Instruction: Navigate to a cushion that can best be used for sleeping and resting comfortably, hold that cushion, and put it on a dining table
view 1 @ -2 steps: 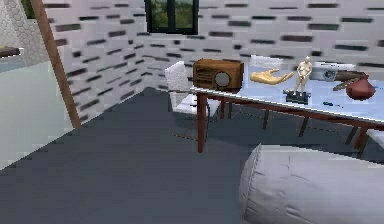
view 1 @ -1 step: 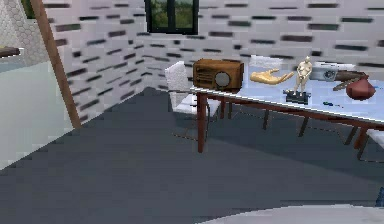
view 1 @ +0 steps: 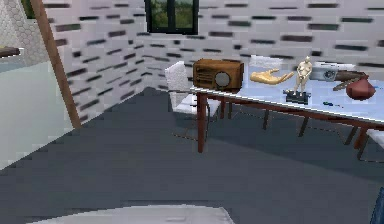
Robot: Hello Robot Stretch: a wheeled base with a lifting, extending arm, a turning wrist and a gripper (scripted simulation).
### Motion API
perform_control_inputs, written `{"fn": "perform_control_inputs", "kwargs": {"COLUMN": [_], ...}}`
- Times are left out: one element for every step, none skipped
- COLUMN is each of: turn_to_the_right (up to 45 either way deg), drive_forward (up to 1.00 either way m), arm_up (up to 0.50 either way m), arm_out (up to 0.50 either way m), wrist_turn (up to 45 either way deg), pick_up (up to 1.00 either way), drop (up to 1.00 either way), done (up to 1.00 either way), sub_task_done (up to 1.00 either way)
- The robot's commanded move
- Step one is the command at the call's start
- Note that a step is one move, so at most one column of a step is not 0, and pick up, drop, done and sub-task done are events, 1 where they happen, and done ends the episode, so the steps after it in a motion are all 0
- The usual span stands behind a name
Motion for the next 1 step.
{"fn": "perform_control_inputs", "kwargs": {"turn_to_the_right": [0.0], "drive_forward": [0.3], "arm_up": [0.0], "arm_out": [0.0], "wrist_turn": [0.0], "pick_up": [0.0], "drop": [0.0], "done": [0.0], "sub_task_done": [0.0]}}
